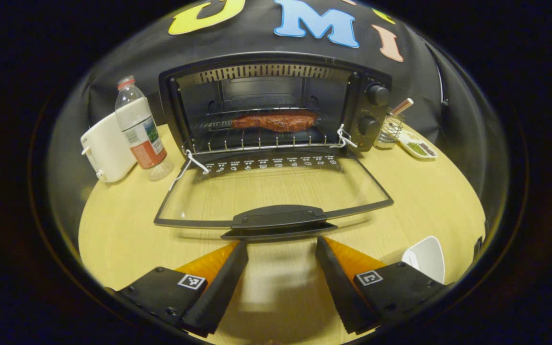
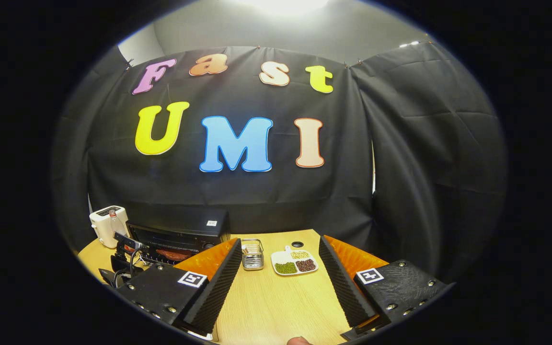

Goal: Open the electric oven with the left hand, put the food in, and close the electric oven.

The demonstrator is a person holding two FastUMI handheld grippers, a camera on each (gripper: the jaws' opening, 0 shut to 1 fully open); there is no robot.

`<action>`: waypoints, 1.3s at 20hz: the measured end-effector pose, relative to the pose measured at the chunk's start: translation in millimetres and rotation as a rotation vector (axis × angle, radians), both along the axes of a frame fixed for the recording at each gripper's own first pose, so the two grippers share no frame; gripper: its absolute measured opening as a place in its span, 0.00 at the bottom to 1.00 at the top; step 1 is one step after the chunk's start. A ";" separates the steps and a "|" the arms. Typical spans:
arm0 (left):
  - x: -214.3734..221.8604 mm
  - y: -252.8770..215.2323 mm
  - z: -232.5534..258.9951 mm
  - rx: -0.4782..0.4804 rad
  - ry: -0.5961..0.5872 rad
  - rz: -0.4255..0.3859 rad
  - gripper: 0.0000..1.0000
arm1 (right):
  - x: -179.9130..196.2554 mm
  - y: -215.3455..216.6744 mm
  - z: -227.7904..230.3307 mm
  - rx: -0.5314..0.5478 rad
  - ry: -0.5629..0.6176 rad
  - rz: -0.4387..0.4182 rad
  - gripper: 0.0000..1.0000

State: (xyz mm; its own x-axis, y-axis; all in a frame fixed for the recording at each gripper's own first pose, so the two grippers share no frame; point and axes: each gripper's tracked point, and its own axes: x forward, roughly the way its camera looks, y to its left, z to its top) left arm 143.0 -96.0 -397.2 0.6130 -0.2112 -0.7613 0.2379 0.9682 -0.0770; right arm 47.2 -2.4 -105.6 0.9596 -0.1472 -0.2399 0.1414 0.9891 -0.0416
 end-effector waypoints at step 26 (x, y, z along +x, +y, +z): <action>21.4 3.3 95.7 -0.033 -0.251 0.061 0.98 | 7.4 19.5 1.9 0.049 -0.002 0.091 0.98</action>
State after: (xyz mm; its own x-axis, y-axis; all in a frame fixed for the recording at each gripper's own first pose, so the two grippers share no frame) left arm 164.5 -92.7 -301.6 0.7941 -0.1898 -0.5774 0.1945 0.9794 -0.0544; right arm 54.6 17.1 -103.7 0.9690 -0.0480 -0.2425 0.0513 0.9987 0.0074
